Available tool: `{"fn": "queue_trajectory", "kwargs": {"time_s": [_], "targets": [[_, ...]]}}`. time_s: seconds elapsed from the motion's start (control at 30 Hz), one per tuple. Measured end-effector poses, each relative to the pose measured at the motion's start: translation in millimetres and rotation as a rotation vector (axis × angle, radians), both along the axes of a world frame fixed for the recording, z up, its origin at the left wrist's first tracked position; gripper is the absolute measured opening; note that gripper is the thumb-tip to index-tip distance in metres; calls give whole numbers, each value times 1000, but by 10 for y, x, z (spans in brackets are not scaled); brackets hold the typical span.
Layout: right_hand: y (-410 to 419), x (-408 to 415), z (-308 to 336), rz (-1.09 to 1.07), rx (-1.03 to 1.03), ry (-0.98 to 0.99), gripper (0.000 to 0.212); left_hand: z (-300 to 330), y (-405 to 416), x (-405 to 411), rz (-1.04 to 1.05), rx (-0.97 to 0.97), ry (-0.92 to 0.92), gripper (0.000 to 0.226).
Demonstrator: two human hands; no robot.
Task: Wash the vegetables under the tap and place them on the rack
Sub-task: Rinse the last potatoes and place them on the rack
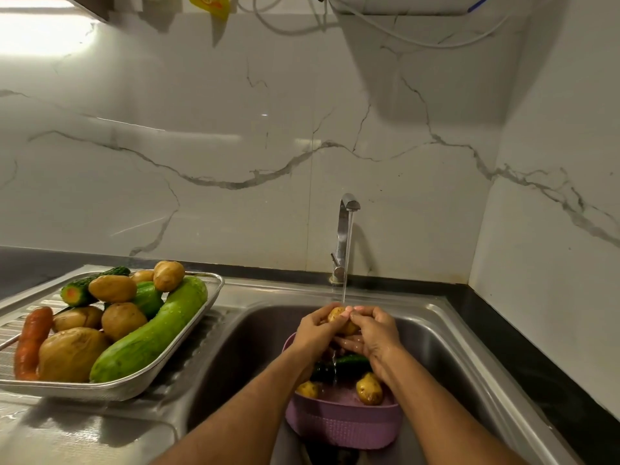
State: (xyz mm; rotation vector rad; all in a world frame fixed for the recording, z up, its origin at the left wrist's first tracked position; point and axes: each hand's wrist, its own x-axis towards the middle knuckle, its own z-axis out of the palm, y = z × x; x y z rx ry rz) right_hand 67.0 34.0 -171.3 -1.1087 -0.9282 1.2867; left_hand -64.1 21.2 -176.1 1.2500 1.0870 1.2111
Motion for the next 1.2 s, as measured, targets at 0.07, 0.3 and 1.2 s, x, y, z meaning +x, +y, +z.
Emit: {"fn": "queue_trajectory", "kwargs": {"time_s": [0.07, 0.3, 1.2], "targets": [[6, 4, -9, 18, -14, 5, 13, -42, 24, 3, 16, 81, 78, 26], [27, 2, -51, 46, -30, -57, 19, -121, 83, 52, 130, 203, 391, 30], [7, -149, -28, -205, 134, -407, 31, -48, 96, 7, 63, 89, 49, 30]]}}
